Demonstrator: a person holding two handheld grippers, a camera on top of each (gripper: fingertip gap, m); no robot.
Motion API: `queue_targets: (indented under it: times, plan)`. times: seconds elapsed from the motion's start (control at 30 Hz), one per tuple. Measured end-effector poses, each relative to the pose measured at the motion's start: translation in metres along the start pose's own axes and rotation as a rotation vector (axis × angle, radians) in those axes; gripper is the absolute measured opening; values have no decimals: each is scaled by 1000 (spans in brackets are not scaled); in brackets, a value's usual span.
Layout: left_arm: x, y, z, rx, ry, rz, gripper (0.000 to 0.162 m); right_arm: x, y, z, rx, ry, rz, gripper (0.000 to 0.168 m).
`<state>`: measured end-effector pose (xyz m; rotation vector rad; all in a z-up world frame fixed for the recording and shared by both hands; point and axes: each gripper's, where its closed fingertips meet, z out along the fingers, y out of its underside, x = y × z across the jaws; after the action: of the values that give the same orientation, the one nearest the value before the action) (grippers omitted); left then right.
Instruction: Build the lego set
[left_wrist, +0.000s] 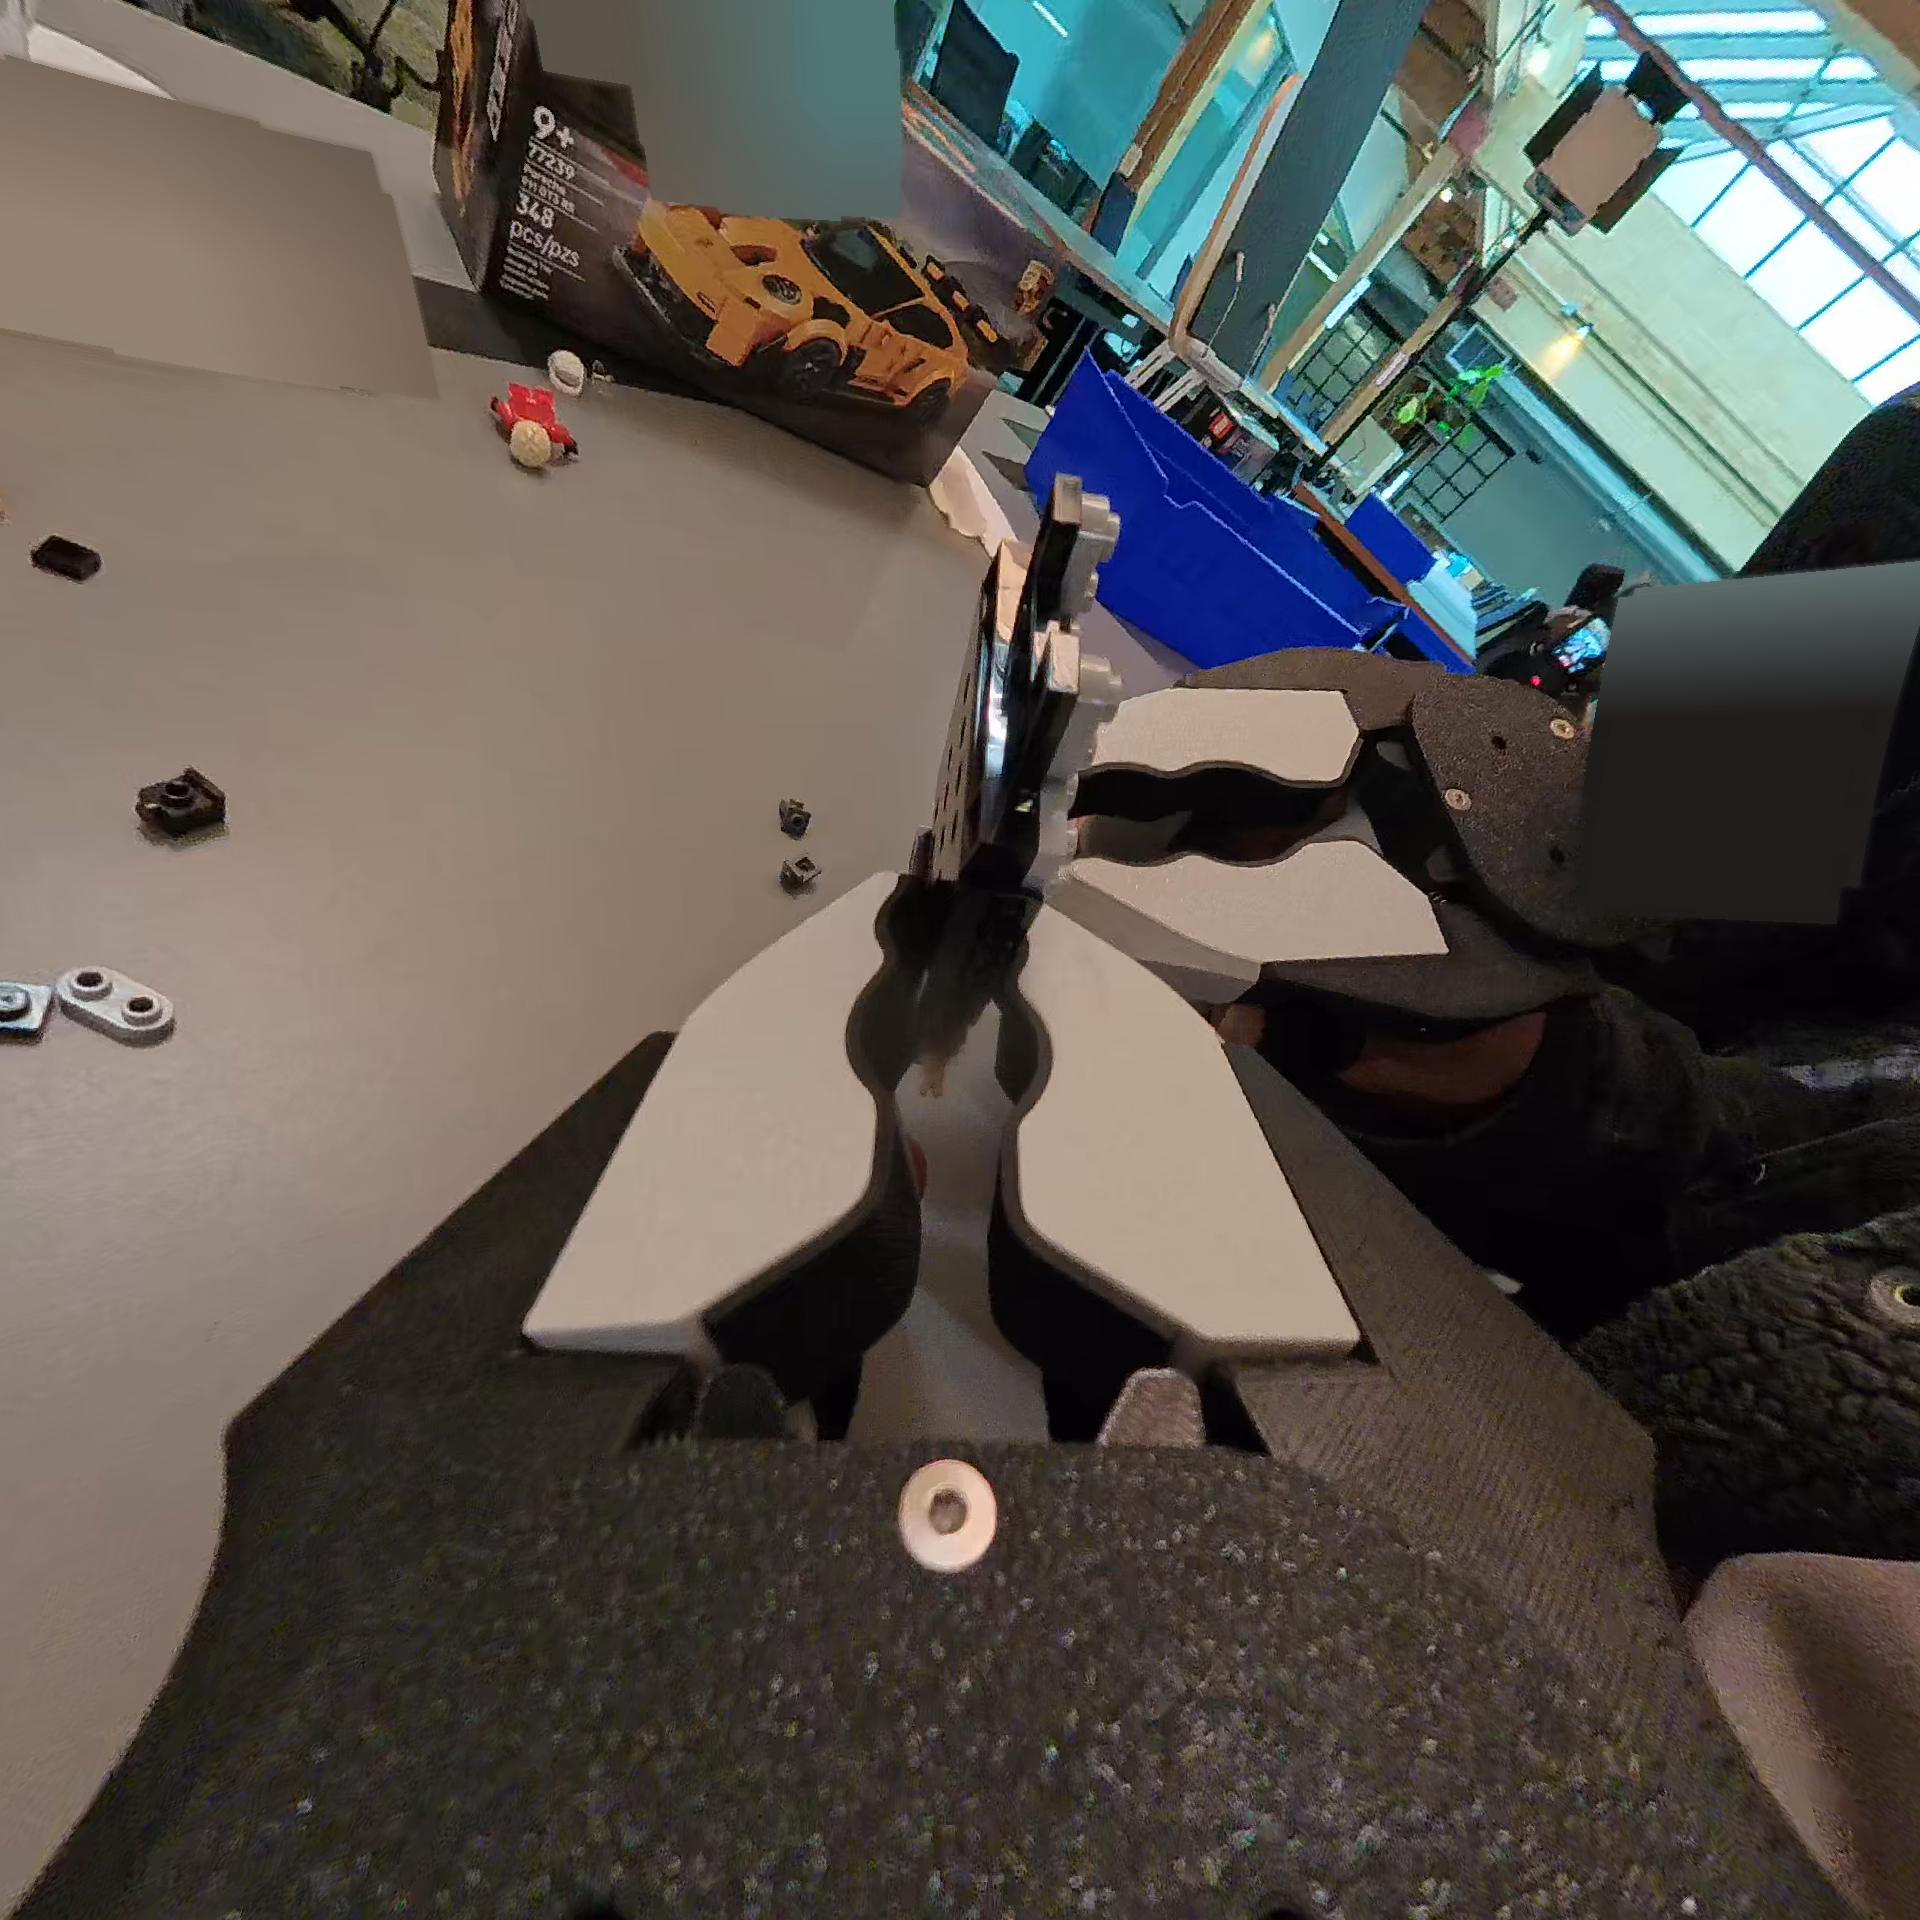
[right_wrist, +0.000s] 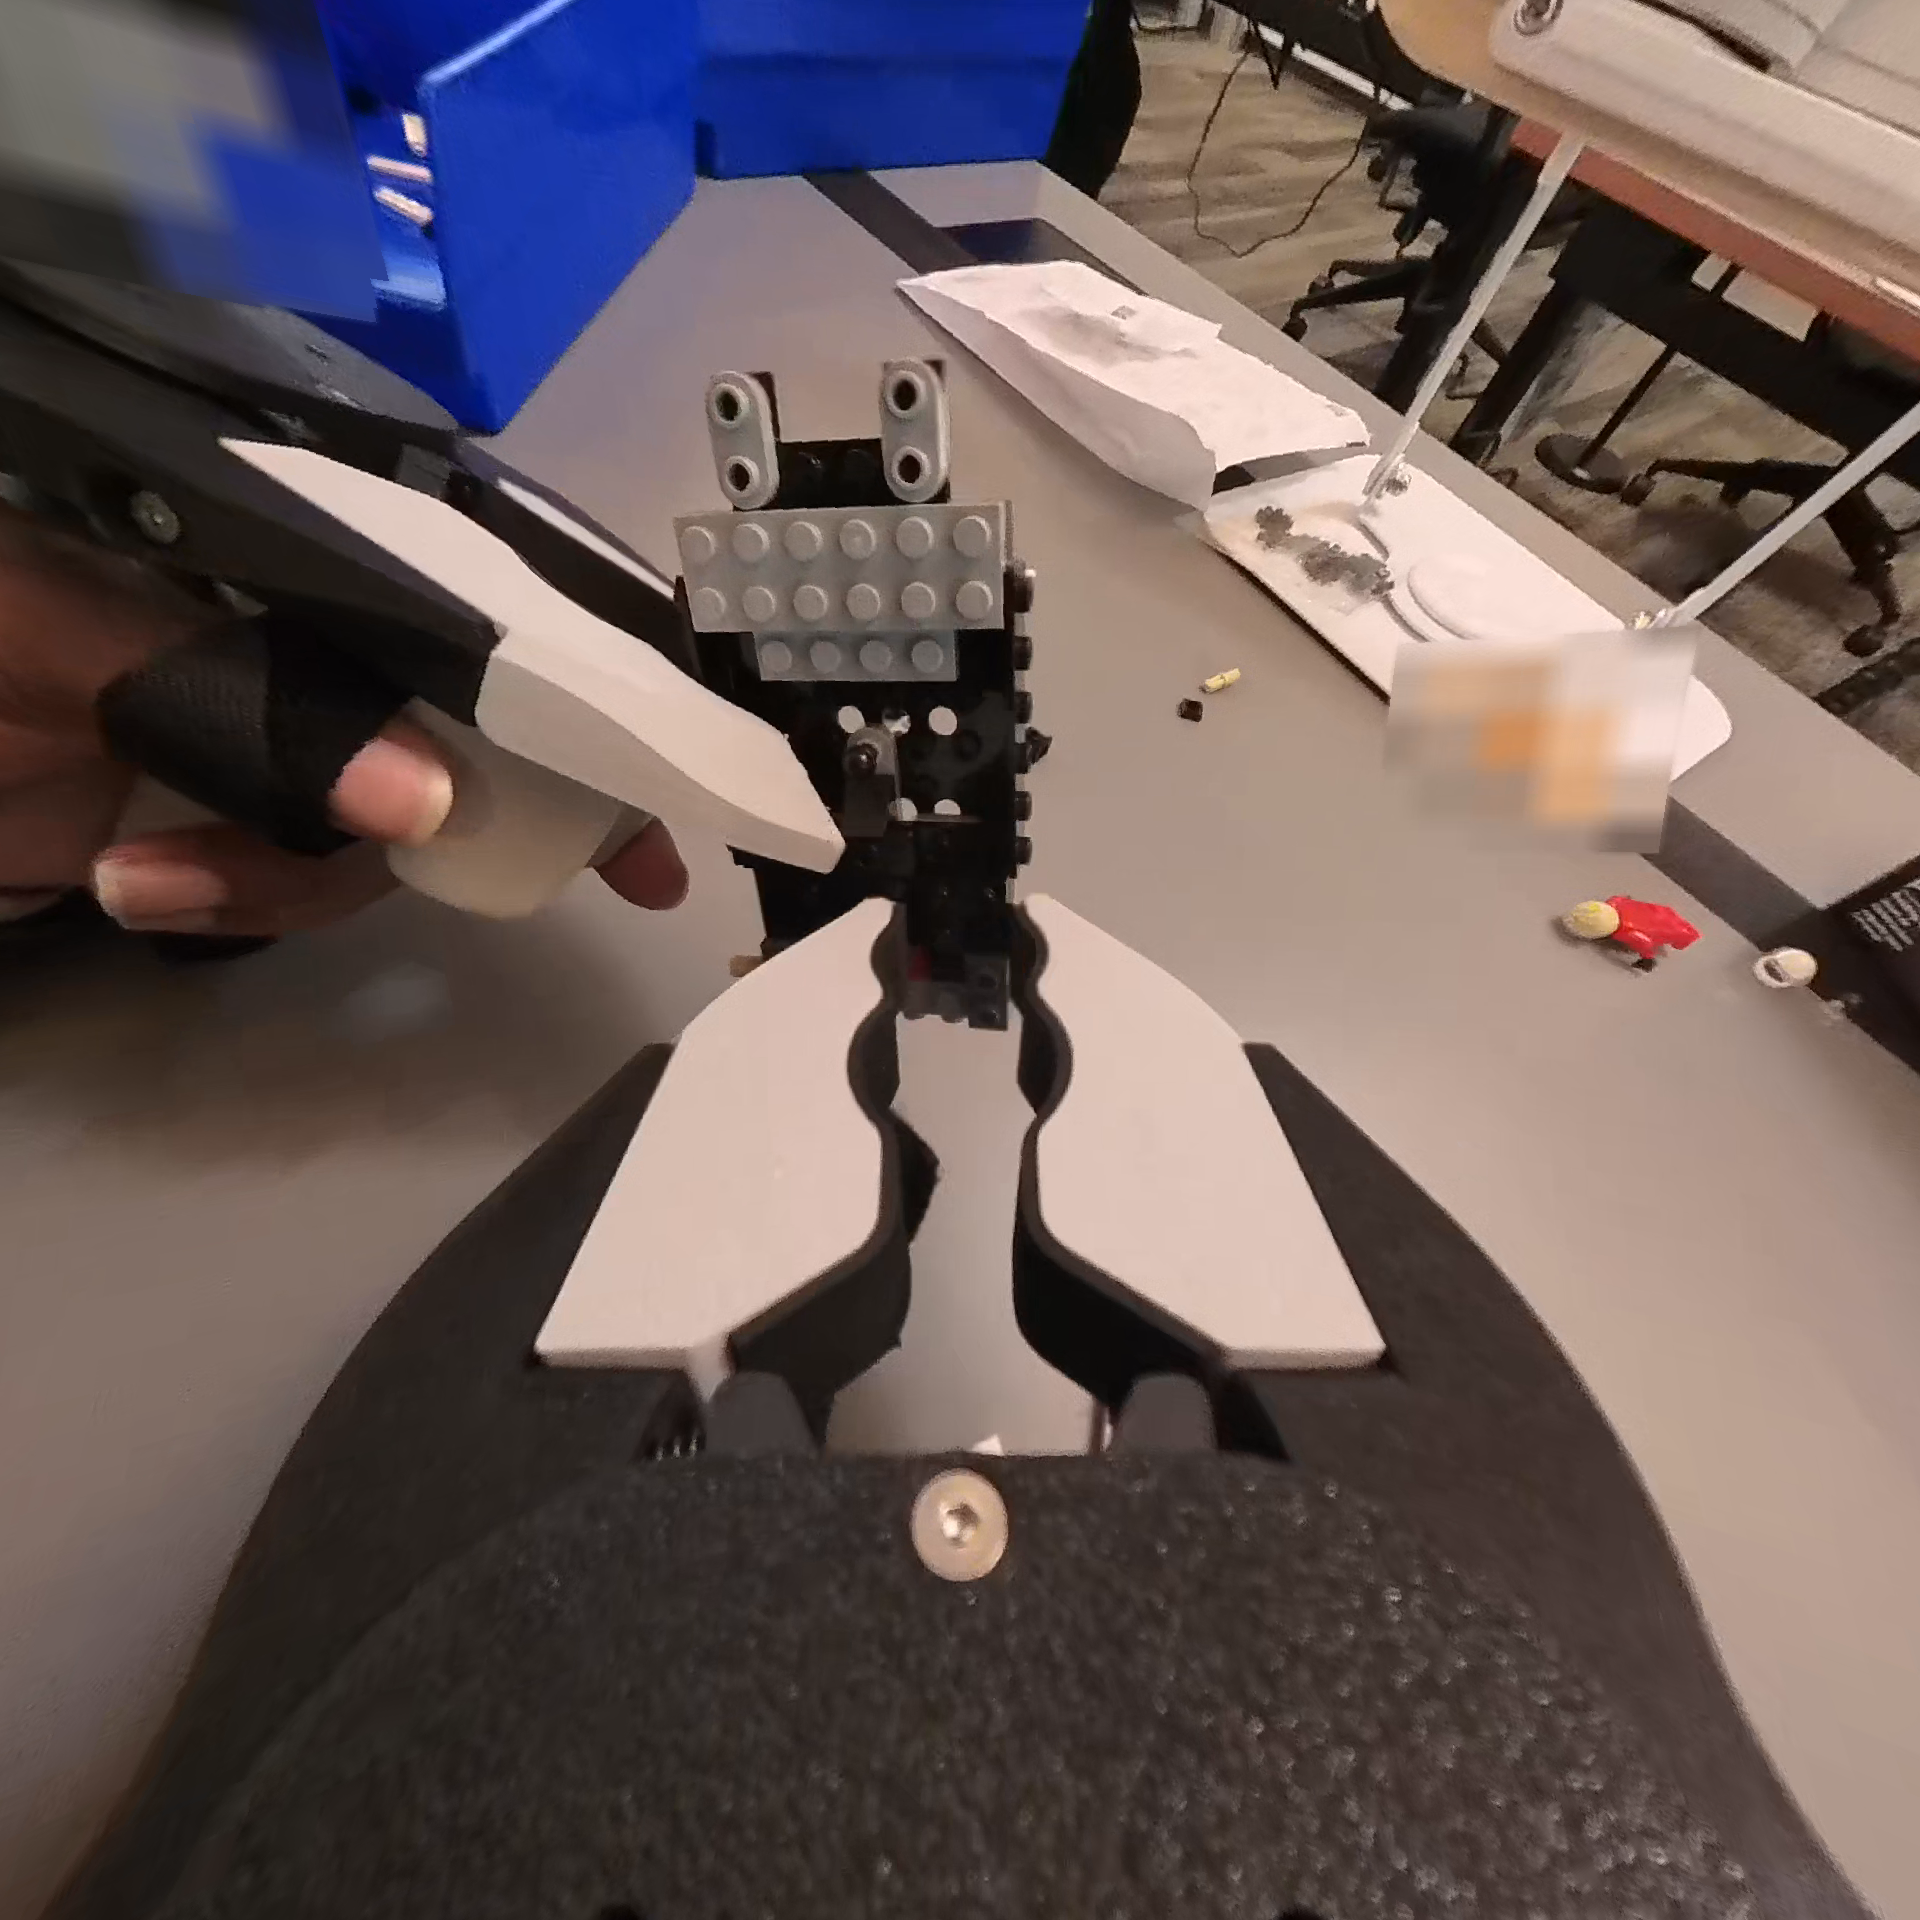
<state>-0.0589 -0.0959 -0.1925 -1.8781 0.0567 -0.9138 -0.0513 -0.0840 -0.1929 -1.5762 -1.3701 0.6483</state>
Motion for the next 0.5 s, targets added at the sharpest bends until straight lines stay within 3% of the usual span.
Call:
queue_targets:
  times: [0.23, 0.5]
  plan:
    - [0, 0, 0, -14, -31, 60, 12, 2, 0, 2, -41, 53, -177, 14]
    - [-12, -4, 0, 34, -57, -88, 12, 7, -1, 13, -45, 253, -280, 14]
